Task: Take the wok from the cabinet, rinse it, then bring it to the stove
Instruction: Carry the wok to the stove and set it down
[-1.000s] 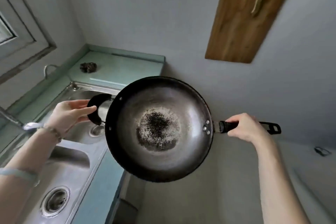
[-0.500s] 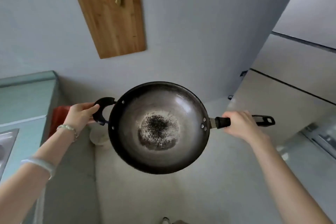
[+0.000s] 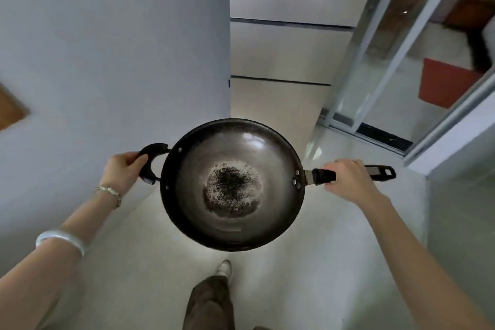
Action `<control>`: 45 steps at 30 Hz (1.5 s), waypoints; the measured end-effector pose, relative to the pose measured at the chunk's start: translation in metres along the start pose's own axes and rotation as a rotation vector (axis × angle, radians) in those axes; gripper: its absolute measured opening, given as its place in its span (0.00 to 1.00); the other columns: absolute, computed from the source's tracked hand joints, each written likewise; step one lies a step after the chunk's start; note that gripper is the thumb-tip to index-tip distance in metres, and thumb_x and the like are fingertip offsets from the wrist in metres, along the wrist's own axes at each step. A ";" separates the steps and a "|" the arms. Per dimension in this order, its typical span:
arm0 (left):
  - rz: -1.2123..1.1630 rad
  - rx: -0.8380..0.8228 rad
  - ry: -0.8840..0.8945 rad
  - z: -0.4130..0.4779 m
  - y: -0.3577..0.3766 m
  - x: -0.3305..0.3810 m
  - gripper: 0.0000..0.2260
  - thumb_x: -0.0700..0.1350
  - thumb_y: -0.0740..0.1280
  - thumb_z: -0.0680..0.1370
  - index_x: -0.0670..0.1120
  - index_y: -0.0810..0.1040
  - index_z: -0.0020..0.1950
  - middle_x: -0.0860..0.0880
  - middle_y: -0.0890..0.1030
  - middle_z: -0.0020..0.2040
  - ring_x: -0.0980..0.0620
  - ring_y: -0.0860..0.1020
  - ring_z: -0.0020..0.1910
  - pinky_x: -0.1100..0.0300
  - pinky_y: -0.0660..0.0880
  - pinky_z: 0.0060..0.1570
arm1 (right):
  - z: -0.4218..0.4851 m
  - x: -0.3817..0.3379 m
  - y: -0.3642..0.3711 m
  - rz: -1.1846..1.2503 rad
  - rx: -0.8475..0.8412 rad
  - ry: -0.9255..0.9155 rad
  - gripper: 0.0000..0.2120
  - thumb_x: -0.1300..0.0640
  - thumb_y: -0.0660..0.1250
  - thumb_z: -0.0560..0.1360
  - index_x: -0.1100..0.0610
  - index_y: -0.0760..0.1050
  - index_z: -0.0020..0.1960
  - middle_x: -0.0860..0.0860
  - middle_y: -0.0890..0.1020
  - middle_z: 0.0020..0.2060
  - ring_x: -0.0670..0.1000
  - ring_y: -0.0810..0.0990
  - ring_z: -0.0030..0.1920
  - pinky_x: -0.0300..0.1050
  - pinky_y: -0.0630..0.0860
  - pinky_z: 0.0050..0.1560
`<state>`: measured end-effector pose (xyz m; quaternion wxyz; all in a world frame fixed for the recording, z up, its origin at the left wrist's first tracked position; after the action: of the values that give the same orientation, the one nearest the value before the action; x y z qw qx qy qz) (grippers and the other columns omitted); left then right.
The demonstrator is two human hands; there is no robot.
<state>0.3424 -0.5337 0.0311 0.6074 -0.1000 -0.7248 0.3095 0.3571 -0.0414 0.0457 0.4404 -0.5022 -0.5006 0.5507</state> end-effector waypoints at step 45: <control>-0.112 -0.952 0.373 0.137 0.852 0.559 0.16 0.34 0.66 0.76 0.38 0.75 0.64 0.43 0.77 0.50 0.49 0.76 0.36 0.69 0.78 0.36 | -0.040 0.639 -0.047 -0.090 0.020 1.070 0.14 0.50 0.68 0.73 0.50 0.76 0.58 0.52 0.78 0.48 0.55 0.74 0.54 0.51 0.65 0.59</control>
<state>-0.1192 0.3845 -0.0063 0.6291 -0.3803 -0.6688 -0.1109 0.3272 0.5991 0.0214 0.6620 -0.6865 -0.2218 0.2032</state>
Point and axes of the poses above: each hand's wrist, its own z-axis towards the middle knuckle, its own y-axis out of the palm, x = y × z, the point moved 8 cm from there along z, towards the middle knuckle
